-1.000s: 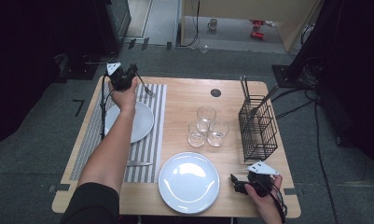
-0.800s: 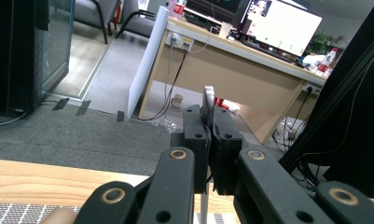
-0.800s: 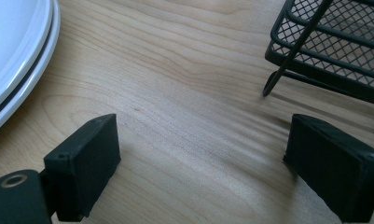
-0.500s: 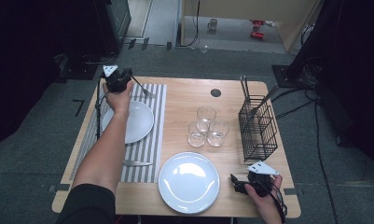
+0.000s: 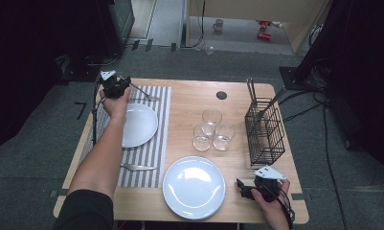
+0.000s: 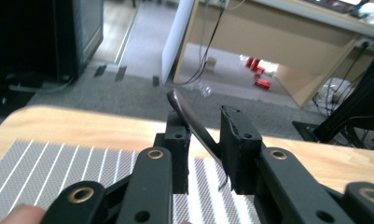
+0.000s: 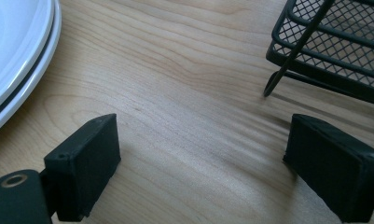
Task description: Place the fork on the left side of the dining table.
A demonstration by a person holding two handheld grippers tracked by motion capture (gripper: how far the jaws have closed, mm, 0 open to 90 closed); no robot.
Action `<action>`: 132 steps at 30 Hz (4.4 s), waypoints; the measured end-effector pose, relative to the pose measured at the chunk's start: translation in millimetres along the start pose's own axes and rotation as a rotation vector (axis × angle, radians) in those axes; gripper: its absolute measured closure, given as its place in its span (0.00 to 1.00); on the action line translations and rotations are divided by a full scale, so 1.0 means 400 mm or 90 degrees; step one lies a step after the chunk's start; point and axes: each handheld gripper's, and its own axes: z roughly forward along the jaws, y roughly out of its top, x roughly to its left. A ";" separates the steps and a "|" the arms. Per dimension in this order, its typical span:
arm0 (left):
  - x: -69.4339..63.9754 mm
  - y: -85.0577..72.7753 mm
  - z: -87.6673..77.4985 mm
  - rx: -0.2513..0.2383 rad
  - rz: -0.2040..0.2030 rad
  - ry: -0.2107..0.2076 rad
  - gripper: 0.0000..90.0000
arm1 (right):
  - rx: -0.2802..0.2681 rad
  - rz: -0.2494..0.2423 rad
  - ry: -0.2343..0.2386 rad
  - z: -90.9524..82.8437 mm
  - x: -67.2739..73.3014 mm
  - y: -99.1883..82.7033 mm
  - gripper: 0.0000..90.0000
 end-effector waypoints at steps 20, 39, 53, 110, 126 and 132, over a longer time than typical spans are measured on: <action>0.055 -0.029 0.006 0.056 -0.067 0.023 0.67 | 0.000 0.001 0.002 0.000 0.001 0.000 0.11; 0.099 -0.058 0.002 0.087 -0.135 0.028 0.57 | 0.000 0.000 0.003 0.000 0.001 0.000 0.11; 0.054 -0.077 0.009 0.137 -0.061 -0.037 1.00 | 0.000 0.000 0.003 0.000 0.001 0.000 0.11; -0.147 -0.124 -0.415 0.094 0.087 -0.243 0.02 | -0.095 0.031 -0.008 -0.083 0.036 0.042 0.11; -0.131 -0.174 -0.479 0.122 0.140 -0.211 0.02 | -0.141 0.010 0.048 -0.119 0.096 0.184 0.11; -0.124 -0.200 -0.497 0.137 0.154 -0.205 0.02 | -0.146 0.001 0.064 -0.118 0.119 0.233 0.11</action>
